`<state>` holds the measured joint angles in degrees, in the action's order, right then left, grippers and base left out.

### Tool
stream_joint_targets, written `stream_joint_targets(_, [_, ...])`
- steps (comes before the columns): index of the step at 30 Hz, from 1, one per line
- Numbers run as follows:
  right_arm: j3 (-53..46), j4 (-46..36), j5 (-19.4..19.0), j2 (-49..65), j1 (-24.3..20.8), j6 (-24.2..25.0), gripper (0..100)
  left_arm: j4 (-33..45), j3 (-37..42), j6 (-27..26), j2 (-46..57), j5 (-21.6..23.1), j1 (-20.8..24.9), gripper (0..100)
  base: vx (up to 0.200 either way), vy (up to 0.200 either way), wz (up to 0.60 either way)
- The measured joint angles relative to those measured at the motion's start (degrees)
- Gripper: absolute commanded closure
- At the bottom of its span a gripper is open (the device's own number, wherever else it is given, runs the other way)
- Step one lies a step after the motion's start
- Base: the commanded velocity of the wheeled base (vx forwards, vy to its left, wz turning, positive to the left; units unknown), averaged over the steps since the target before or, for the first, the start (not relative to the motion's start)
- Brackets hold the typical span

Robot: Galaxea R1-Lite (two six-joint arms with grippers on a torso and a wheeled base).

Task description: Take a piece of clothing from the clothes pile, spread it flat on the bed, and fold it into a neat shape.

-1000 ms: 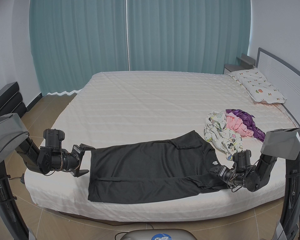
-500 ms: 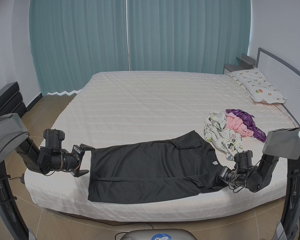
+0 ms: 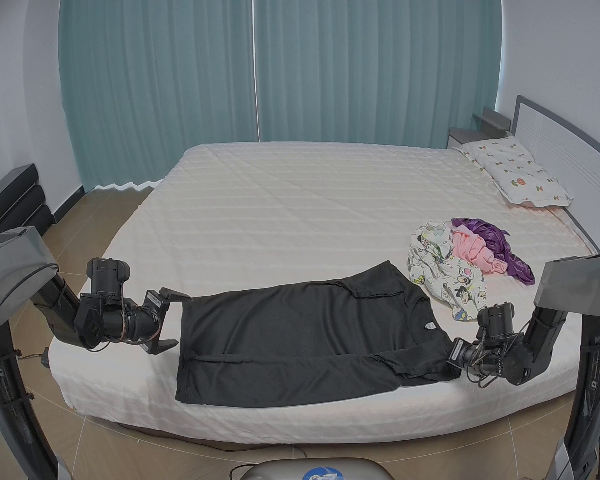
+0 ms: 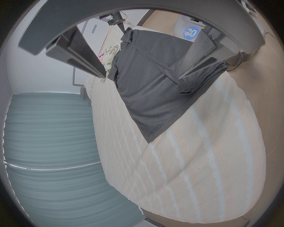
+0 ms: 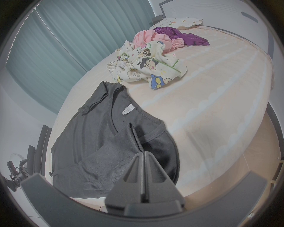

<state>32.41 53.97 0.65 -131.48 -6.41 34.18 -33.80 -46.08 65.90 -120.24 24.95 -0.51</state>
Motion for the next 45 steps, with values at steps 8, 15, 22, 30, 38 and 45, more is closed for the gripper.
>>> stream_joint_targets(8, [-0.3, -0.9, 0.1, 0.1, 0.4, -1.1, 0, 0.0, 0.0, 0.0, 0.0, 0.0, 0.0, 0, 0.000, 0.000, 0.00])
stream_joint_targets(15, [0.0, -0.5, 0.1, 2.3, -0.5, 0.4, 0, 0.1, 0.0, 0.1, 0.0, 0.0, 0.0, 0, 0.000, 0.000, 0.00])
stream_joint_targets(22, [0.2, -0.6, -0.2, 5.3, -6.7, 10.4, 0, 0.1, 0.0, 0.1, 0.0, 0.0, 0.0, 0, 0.000, 0.000, 0.00])
stream_joint_targets(30, [0.4, -0.6, -0.4, 5.0, -15.6, 18.4, 0, 0.1, 0.0, 0.1, 0.0, 0.0, 0.0, 0, 0.000, 0.000, 0.00])
stream_joint_targets(38, [1.8, -0.4, -0.5, 2.5, -17.9, 20.3, 0, 0.0, 0.0, 0.0, 0.0, 0.0, 0.0, 0, 0.000, 0.000, 0.00])
stream_joint_targets(45, [3.2, -0.3, -0.3, 0.8, -18.2, 21.9, 0, 0.0, -0.1, 0.0, 0.0, 0.0, 0.0, 0, 0.000, 0.000, 0.00])
